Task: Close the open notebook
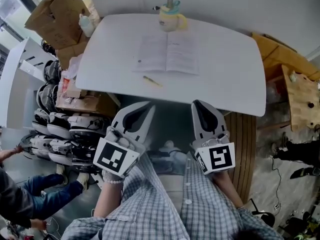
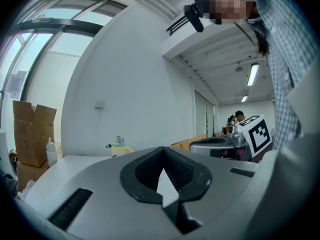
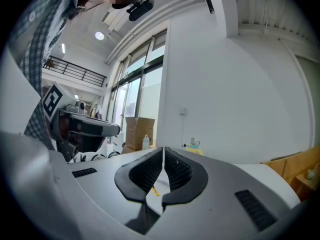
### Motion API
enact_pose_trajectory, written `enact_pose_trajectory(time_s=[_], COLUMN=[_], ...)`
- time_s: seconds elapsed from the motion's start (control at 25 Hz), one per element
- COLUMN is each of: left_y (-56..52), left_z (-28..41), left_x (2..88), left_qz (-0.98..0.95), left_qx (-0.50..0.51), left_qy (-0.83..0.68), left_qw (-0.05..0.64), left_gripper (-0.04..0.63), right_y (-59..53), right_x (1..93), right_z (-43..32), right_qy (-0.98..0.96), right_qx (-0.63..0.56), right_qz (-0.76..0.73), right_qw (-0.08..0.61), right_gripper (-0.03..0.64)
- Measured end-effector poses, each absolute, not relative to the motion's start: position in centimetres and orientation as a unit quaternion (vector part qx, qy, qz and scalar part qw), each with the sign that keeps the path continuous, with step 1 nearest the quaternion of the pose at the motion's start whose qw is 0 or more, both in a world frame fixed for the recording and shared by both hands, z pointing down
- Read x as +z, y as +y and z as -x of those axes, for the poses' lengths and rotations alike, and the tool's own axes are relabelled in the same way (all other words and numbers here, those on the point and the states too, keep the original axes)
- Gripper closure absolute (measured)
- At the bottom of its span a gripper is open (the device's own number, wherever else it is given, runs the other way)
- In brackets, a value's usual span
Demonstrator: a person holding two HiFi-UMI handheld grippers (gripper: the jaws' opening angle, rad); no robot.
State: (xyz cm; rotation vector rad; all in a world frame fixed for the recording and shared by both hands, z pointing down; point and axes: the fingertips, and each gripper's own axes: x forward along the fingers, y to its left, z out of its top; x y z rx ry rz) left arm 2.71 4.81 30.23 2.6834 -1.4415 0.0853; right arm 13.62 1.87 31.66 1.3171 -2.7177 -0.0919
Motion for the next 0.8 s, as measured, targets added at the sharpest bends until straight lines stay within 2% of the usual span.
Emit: enact_pose_trajectory(time_s=[0.8], left_y=[1.2], left_z=[-4.4], left_x=[30.7], left_qz=[-0.869], left_qx=[0.03], left_qy=[-0.492], left_qw=[0.045], left_gripper=[0.588], right_y=[-2.2], right_x=[32.8], right_z=[-16.1], right_qy=[-0.904], right_qx=[-0.023], right_qz=[-0.422], right_qw=[0.066], right_gripper=[0.591])
